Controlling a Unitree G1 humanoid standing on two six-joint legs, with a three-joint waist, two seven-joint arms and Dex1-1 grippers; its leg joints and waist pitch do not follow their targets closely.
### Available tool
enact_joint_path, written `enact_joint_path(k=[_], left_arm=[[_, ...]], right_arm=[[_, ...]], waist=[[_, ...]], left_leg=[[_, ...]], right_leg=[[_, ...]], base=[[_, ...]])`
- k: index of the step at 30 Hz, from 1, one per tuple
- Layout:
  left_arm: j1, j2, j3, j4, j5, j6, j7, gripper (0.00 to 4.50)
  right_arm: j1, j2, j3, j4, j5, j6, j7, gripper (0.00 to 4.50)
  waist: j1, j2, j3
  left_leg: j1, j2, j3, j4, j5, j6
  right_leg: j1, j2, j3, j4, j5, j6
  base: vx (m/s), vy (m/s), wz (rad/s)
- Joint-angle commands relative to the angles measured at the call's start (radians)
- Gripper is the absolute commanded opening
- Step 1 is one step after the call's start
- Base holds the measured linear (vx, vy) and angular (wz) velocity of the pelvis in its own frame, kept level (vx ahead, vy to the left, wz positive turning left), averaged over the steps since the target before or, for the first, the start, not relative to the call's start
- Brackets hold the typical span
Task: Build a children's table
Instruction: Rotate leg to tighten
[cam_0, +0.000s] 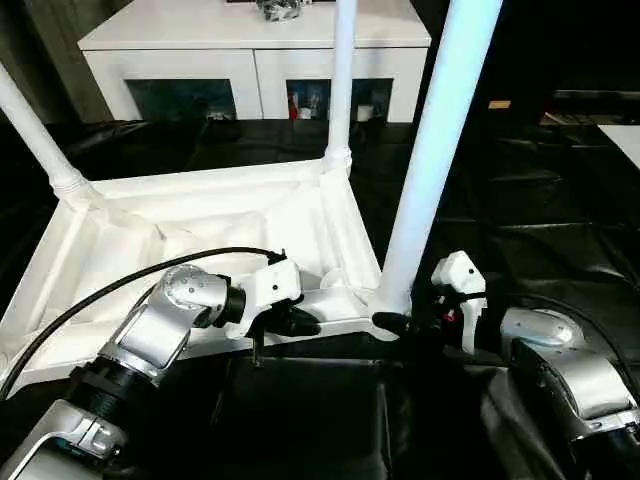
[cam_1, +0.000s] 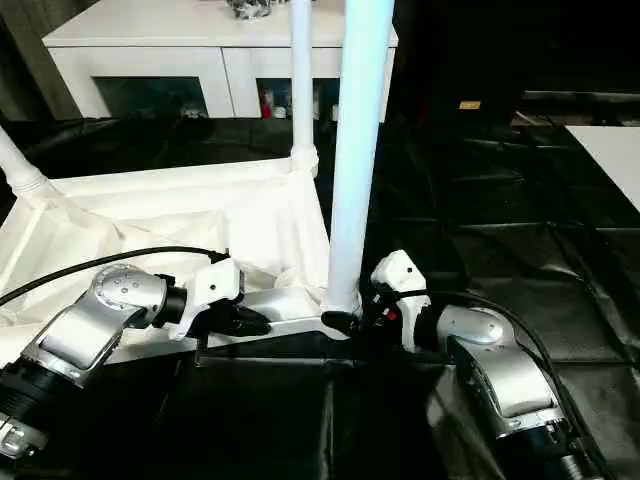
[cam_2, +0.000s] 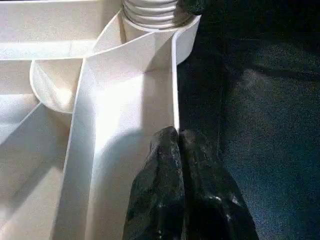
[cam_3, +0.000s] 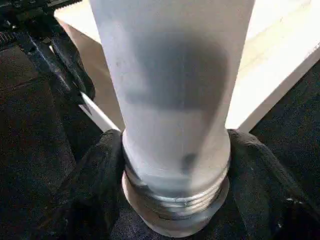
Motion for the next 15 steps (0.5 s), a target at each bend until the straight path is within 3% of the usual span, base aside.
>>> enact_joint_path(k=[1, 4, 8, 13, 15], left_arm=[[0.012, -0.008, -0.015, 0.020, 0.012, 0.011, 0.004, 0.00], [0.008, -0.082, 0.007, 0.046, 0.015, 0.053, 0.112, 0.00], [-0.020, -0.203, 0.020, 0.113, 0.054, 0.107, 0.298, 0.00], [-0.076, -0.371, 0.045, 0.218, 0.107, 0.157, 0.558, 0.00], [-0.086, -0.391, 0.037, 0.235, 0.124, 0.155, 0.583, 0.00]], right_arm=[[-0.003, 0.031, -0.009, 0.081, -0.054, 0.001, -0.097, 2.69], [-0.050, 0.159, -0.073, 0.209, -0.087, -0.005, -0.341, 2.68], [-0.115, 0.323, -0.143, 0.325, -0.089, 0.000, -0.616, 2.67], [-0.218, 0.480, -0.173, 0.505, -0.130, -0.052, -0.908, 2.67], [-0.242, 0.499, -0.169, 0.539, -0.142, -0.073, -0.937, 2.67]], waist=[[0.003, -0.008, -0.065], [-0.010, -0.008, -0.059], [-0.026, -0.006, -0.057], [-0.034, -0.008, -0.052], [-0.032, -0.010, -0.053]], left_leg=[[-0.009, 0.042, -0.009, -0.066, -0.091, 0.081], [-0.012, 0.037, -0.012, -0.072, -0.139, 0.041], [0.000, 0.038, -0.015, -0.079, -0.228, -0.004], [0.006, 0.033, -0.015, -0.081, -0.294, -0.009], [0.018, 0.030, -0.017, -0.080, -0.330, -0.010]], right_leg=[[0.064, -0.062, 0.056, -0.061, -0.146, -0.237], [0.065, -0.062, 0.051, -0.072, -0.241, -0.214], [0.053, -0.060, 0.050, -0.088, -0.363, -0.173], [0.044, -0.061, 0.047, -0.104, -0.440, -0.142], [0.038, -0.062, 0.042, -0.114, -0.500, -0.113]], base=[[0.000, 0.000, 0.00], [0.000, 0.000, 0.00], [0.000, 0.000, 0.00], [0.000, 0.000, 0.00], [0.000, 0.000, 0.00]])
